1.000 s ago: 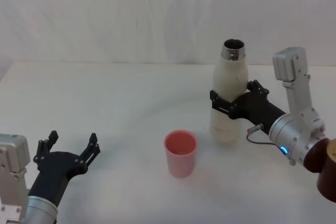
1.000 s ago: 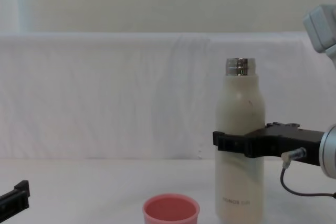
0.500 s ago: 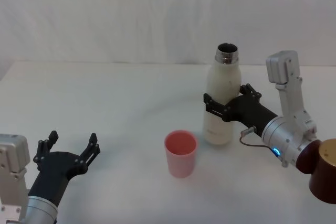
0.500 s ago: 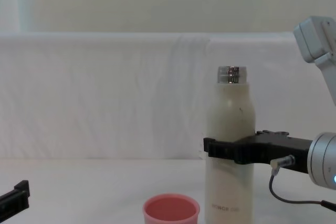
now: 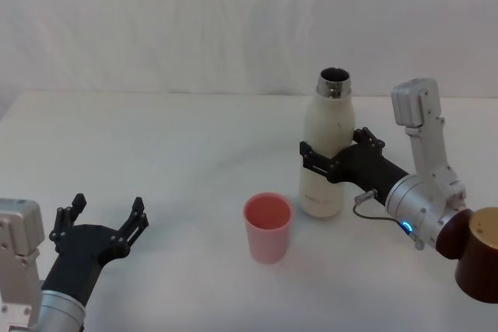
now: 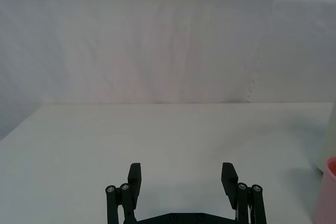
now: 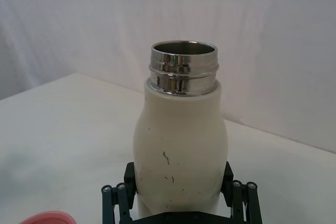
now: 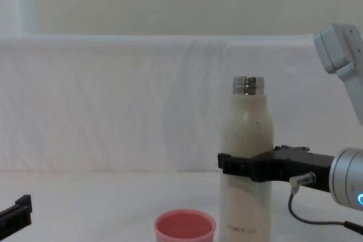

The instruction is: Grasp the thermos with one hand and pour water into the cup lid.

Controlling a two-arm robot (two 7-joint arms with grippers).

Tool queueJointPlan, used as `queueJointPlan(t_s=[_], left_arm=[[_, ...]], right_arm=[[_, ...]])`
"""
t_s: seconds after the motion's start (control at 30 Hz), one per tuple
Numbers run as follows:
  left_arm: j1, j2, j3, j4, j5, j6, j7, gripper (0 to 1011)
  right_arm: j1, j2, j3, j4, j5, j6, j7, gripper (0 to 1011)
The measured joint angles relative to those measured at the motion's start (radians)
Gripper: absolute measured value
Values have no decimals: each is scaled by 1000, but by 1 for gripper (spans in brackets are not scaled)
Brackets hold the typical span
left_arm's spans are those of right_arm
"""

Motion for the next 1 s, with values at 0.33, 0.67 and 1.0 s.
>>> queueJointPlan(t_s=[0.33,0.67,1.0], left_arm=[[0,0,0,0,0,0,0,1001],[0,0,0,0,0,0,0,1001],[0,0,0,0,0,0,0,1001]], right_arm=[[6,15,-17,9,21,-6,-13,957],[15,32,-36,19,44,-9,-24,957],[21,46,-56,22,62,-10,-35,957]])
